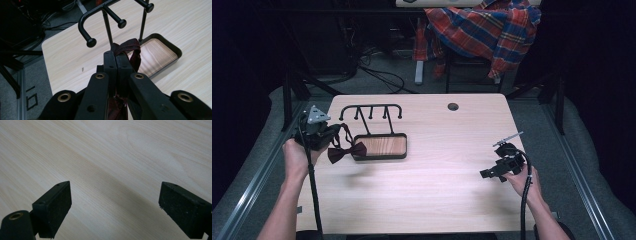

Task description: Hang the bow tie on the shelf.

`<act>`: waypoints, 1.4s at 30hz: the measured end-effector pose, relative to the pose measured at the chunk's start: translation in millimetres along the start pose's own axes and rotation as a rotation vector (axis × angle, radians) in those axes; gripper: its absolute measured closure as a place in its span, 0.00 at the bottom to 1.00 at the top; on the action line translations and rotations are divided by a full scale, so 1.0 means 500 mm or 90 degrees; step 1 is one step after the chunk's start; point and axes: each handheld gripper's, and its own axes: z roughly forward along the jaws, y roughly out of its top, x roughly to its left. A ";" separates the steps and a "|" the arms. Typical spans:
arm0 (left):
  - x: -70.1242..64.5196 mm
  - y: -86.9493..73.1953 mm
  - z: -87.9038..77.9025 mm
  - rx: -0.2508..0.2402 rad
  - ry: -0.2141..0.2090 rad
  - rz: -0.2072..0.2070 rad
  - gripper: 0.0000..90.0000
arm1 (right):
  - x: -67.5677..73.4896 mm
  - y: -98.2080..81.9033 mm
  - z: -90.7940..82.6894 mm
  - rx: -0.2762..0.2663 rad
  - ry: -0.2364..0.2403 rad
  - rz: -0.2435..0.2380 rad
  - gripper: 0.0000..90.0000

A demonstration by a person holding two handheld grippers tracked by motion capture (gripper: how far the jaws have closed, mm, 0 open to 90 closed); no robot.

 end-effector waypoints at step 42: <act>0.058 0.055 0.040 0.031 0.029 0.000 0.99 | -0.001 0.000 0.001 0.016 -0.007 -0.006 0.12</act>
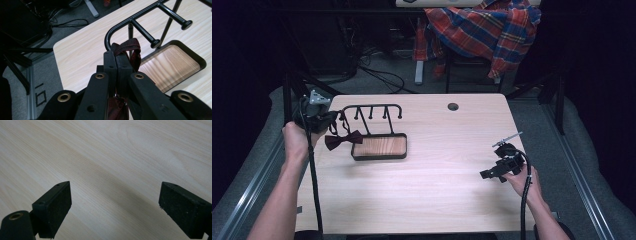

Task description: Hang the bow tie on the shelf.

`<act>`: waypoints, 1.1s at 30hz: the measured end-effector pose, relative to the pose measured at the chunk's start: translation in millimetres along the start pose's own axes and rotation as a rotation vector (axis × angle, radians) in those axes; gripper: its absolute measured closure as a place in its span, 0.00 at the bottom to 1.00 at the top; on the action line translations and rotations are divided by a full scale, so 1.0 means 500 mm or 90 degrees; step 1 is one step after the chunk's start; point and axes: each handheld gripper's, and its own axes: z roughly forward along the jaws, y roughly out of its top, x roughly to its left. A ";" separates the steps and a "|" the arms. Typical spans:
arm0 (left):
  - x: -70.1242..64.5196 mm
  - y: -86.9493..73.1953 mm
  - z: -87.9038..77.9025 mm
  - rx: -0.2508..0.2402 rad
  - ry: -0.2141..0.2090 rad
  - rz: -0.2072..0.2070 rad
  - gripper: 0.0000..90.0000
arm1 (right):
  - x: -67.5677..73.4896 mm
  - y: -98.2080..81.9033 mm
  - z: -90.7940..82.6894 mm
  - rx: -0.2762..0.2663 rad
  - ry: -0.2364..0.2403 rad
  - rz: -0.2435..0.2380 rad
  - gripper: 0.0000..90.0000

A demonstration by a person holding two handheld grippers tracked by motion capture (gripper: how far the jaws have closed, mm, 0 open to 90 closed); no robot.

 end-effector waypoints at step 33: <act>0.020 -0.018 0.063 0.051 0.014 0.003 0.98 | 0.005 -0.001 0.004 -0.006 0.007 0.011 0.12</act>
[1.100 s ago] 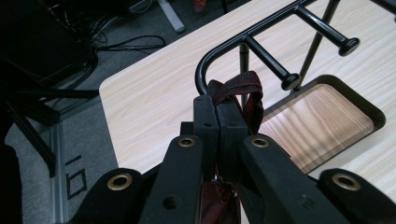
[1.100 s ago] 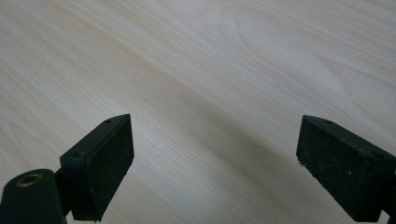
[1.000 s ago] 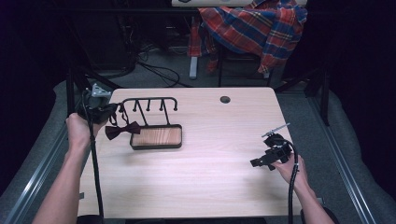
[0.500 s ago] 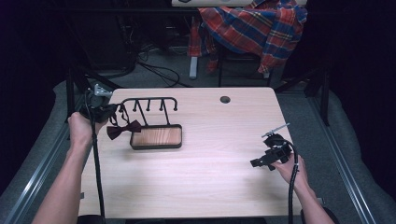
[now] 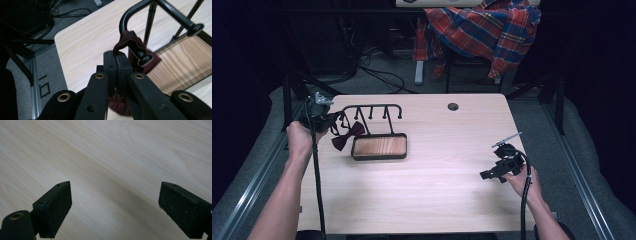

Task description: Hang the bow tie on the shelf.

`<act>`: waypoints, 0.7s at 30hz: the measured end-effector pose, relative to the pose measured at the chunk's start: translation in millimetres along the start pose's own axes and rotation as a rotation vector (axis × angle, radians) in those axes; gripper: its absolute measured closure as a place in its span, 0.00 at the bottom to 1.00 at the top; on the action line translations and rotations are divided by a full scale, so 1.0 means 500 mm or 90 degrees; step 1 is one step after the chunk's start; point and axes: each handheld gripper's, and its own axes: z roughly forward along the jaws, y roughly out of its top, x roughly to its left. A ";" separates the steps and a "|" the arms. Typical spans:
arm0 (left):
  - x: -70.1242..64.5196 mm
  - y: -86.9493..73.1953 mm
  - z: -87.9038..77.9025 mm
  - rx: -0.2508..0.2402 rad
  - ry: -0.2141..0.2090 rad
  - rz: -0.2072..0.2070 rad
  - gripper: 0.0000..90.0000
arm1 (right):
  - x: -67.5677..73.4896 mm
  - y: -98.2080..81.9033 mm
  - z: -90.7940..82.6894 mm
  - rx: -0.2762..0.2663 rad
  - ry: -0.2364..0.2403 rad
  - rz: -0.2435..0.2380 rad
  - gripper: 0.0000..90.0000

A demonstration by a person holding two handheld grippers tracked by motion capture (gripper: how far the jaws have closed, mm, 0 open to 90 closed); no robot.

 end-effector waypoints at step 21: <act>0.000 -0.010 -0.001 0.020 0.007 0.006 0.87 | 0.002 -0.001 0.002 -0.005 -0.004 0.005 0.12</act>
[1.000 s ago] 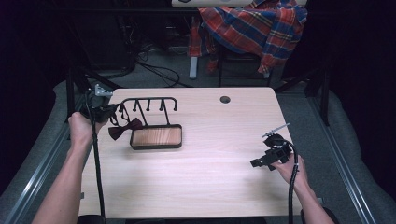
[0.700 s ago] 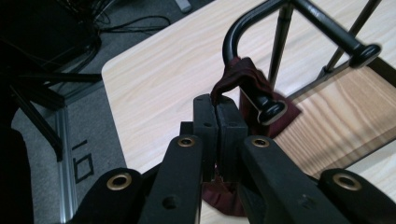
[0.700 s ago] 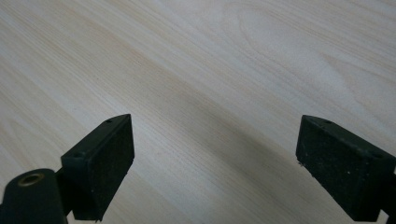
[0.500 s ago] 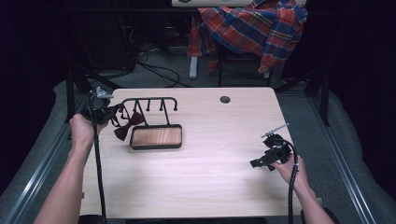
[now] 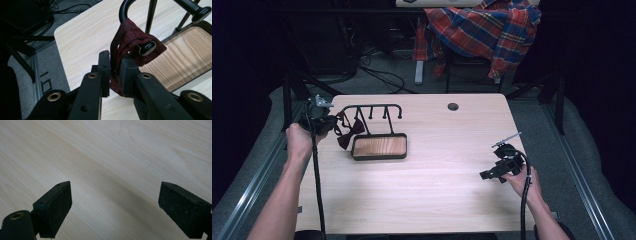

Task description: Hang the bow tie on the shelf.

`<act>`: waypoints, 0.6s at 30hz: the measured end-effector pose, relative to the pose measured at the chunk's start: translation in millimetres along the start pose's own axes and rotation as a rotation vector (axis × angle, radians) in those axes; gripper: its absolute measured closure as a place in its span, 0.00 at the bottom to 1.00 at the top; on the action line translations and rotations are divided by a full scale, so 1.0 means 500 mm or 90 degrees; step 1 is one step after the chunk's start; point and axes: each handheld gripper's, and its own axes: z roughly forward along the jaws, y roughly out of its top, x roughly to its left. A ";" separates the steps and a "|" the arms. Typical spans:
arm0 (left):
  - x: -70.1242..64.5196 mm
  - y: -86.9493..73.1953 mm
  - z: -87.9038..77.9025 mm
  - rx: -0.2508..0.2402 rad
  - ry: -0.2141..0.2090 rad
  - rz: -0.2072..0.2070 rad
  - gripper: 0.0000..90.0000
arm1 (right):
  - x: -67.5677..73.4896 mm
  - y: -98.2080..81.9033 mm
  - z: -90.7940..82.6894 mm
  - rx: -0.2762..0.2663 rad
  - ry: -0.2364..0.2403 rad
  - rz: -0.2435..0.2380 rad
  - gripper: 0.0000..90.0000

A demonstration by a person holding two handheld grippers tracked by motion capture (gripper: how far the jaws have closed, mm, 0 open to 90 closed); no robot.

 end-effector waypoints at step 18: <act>0.008 -0.009 -0.019 0.010 -0.001 -0.047 0.34 | 0.000 0.000 0.001 -0.001 0.004 0.001 0.12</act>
